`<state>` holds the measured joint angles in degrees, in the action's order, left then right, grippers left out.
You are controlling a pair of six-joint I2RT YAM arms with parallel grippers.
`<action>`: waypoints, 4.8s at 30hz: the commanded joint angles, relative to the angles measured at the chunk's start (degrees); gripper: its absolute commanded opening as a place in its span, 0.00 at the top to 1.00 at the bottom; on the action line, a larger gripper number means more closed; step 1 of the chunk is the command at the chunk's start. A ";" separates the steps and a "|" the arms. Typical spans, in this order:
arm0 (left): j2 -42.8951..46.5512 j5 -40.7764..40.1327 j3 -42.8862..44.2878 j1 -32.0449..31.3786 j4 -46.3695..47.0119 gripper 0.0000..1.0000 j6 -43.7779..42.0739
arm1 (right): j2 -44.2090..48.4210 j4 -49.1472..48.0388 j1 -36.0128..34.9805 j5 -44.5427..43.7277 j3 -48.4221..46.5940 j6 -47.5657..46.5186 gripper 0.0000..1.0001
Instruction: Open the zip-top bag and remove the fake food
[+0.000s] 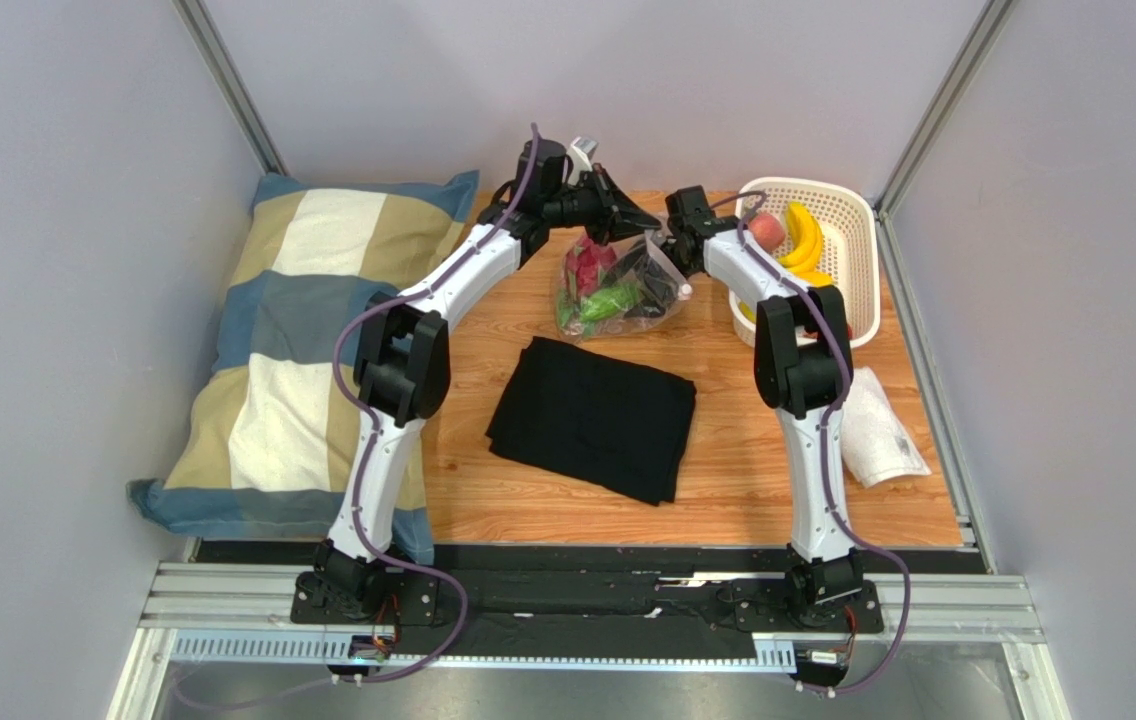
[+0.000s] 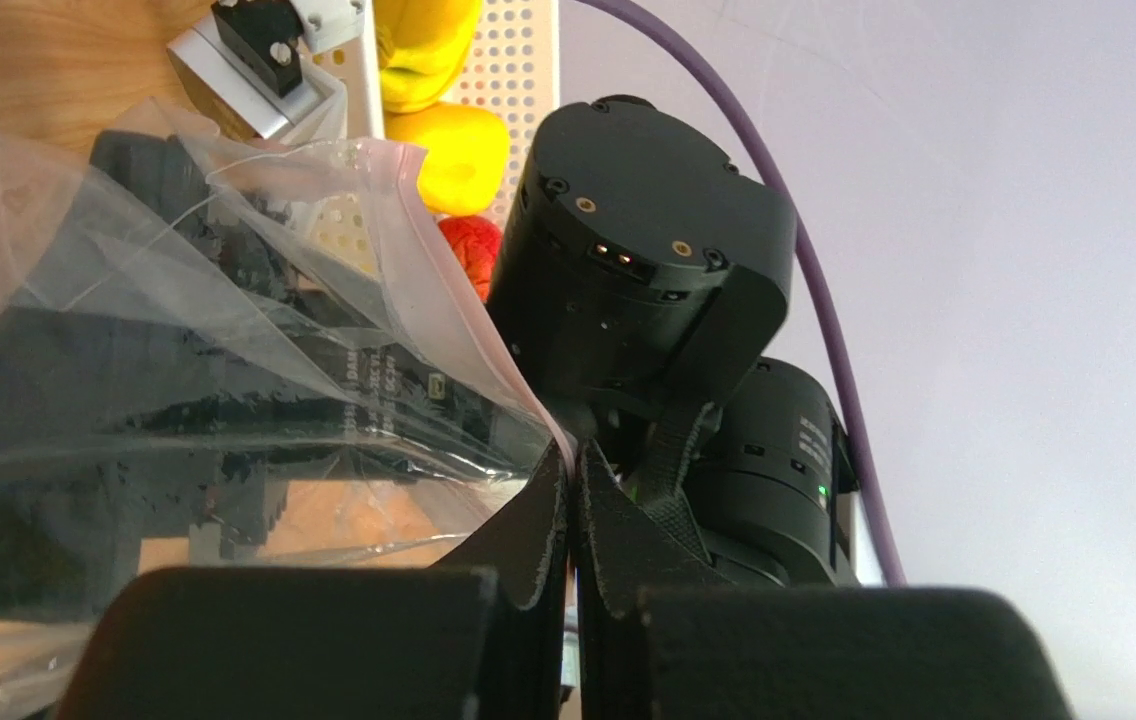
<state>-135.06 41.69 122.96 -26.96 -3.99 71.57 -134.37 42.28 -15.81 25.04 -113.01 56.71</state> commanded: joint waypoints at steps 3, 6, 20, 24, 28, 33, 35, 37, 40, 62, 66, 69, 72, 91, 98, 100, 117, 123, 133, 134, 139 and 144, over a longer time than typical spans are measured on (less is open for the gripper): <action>7.18 0.76 -0.70 1.21 -2.07 1.00 -3.80 | -3.97 -5.63 -1.32 0.89 -2.74 3.15 0.36; 8.58 0.67 -2.10 2.08 -4.43 1.00 -5.47 | -3.54 -5.72 -1.15 1.77 -2.30 2.71 0.60; 10.17 -0.65 -2.90 3.41 -8.84 1.00 -8.03 | 10.44 0.42 -1.06 -2.19 -3.44 -18.99 1.00; 10.00 -0.30 -1.05 3.41 -7.79 1.00 -6.19 | 11.41 2.27 -0.97 2.02 -4.41 -28.90 1.00; 9.82 0.23 0.00 3.58 -6.21 1.00 -5.30 | 12.89 3.60 -1.15 6.60 -4.15 -36.04 1.00; 10.43 0.32 -0.61 4.11 -5.85 1.00 -5.21 | 17.46 0.36 -1.15 4.25 -1.61 -42.81 0.96; 10.87 0.15 -1.49 4.28 -5.59 1.00 -5.21 | 21.75 -5.41 -1.06 1.69 0.93 -44.40 0.93; 11.31 0.06 -2.45 4.64 -5.24 1.00 -5.04 | 24.67 -10.00 -1.06 0.45 4.72 -46.50 0.85; 11.49 -0.03 -2.98 5.07 -4.63 1.00 -4.60 | 27.49 -15.21 -0.97 1.16 6.14 -49.14 0.75; 8.33 -0.47 2.99 6.04 -0.41 1.00 -0.21 | 25.21 -23.04 4.99 -8.17 -2.03 -11.39 1.00; 7.54 -1.35 5.35 6.39 0.56 1.00 0.67 | 25.81 -14.44 13.67 -11.14 -3.97 -4.41 1.00; 6.22 -1.44 7.38 6.40 0.56 1.00 1.38 | 27.48 -11.79 19.83 -13.69 1.20 -5.29 1.00; 5.25 -1.53 8.52 6.48 1.17 1.00 2.08 | 23.65 -2.06 23.97 -15.19 0.43 -10.46 0.95; 4.81 -0.30 6.60 5.34 0.74 1.00 1.20 | 14.65 21.17 26.63 -24.95 -7.39 -25.86 0.09; 5.95 0.58 4.84 4.20 -1.02 1.00 -1.52 | 20.45 18.37 18.20 -22.06 -16.35 -26.12 0.22; 6.39 0.58 4.75 3.93 -2.34 1.00 -2.92 | 21.16 15.39 13.29 -21.26 -18.02 -24.55 0.32; 8.24 0.67 5.10 0.86 -7.17 1.00 -8.81 | 9.57 21.33 1.75 -11.41 -32.18 -15.14 1.00; 9.21 0.15 3.96 0.07 -7.88 1.00 -8.91 | 6.40 26.88 0.79 -14.04 -33.94 -15.84 1.00; 9.30 -0.21 3.87 -1.25 -8.75 1.00 -9.61 | 9.46 27.16 -0.36 -16.17 -26.40 -9.78 1.00; 9.38 -0.29 3.78 -1.25 -8.76 1.00 -9.43 | 9.99 26.46 -0.71 -16.60 -25.25 -9.08 1.00; 8.68 0.06 5.01 -1.25 -7.71 1.00 -8.12 | 13.77 23.65 -1.50 -18.89 -17.01 -6.35 1.00; 7.27 0.41 8.87 -0.81 -7.17 1.00 -6.18 | 18.26 16.00 -1.33 -14.60 -7.15 -8.62 1.00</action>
<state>-129.34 40.93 126.72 -27.88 -13.06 63.81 -120.97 65.12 -16.86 8.01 -123.92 48.23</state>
